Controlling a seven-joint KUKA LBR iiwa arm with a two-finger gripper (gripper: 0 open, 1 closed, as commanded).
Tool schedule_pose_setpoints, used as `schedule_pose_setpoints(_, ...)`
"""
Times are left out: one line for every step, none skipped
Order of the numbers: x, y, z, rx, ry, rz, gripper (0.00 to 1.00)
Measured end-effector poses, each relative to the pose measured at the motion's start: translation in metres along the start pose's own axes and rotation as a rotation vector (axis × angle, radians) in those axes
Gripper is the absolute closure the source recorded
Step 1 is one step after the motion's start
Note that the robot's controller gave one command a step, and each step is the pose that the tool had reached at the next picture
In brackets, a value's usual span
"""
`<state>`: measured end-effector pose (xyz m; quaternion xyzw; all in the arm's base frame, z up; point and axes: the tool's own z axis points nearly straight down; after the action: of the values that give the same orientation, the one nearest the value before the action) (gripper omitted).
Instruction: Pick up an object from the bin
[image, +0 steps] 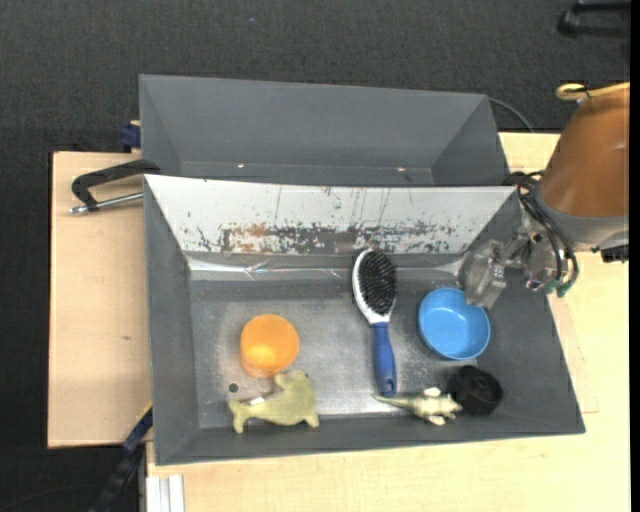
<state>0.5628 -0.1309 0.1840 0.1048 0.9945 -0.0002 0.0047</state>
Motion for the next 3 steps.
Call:
schedule_pose_setpoints(0.014, -0.009, -0.013, 0.001, 0.005, 0.316, 1.00)
schedule_pose_setpoints(0.011, 0.040, -0.032, -0.002, 0.001, -0.035, 1.00)
schedule_pose_setpoints(0.017, -0.004, 0.048, -0.003, 0.012, -0.619, 1.00)
